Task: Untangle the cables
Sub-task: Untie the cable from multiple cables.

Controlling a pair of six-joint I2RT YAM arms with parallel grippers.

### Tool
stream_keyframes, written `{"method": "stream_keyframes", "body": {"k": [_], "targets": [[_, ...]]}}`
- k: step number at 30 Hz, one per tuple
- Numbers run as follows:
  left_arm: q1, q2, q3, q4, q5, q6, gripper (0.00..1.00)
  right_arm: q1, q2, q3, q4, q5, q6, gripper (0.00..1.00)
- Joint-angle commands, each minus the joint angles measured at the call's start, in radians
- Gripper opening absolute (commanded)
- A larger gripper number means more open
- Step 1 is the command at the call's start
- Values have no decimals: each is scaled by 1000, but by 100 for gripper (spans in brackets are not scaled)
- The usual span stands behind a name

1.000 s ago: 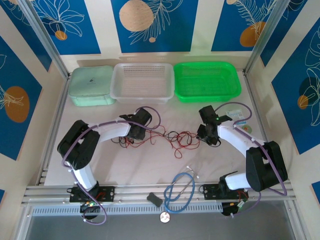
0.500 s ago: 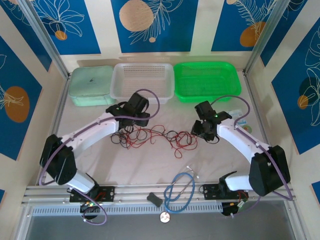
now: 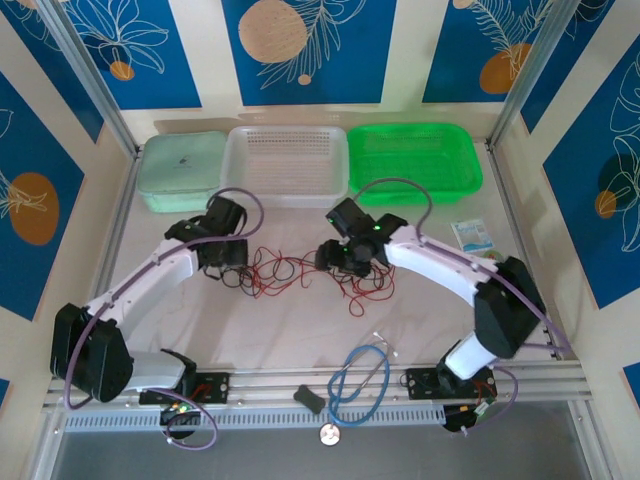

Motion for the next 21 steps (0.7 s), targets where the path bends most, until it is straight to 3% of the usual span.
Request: {"method": "stream_keyframes", "body": {"k": [1,8,13,21], "targets": [[67,-30,-95,72,124,-44,64,37,127,105,73,-120,0,67],[187,-39,-273,370,338,-87,59,113,424,386,64,-196,-111,67],[225,-32,-311,478,395,-117,57,147,542,491,81,-206,-195,66],[254,43,-376,613,455,-135,53,157,633,549,81,-252,-178,61]]}}
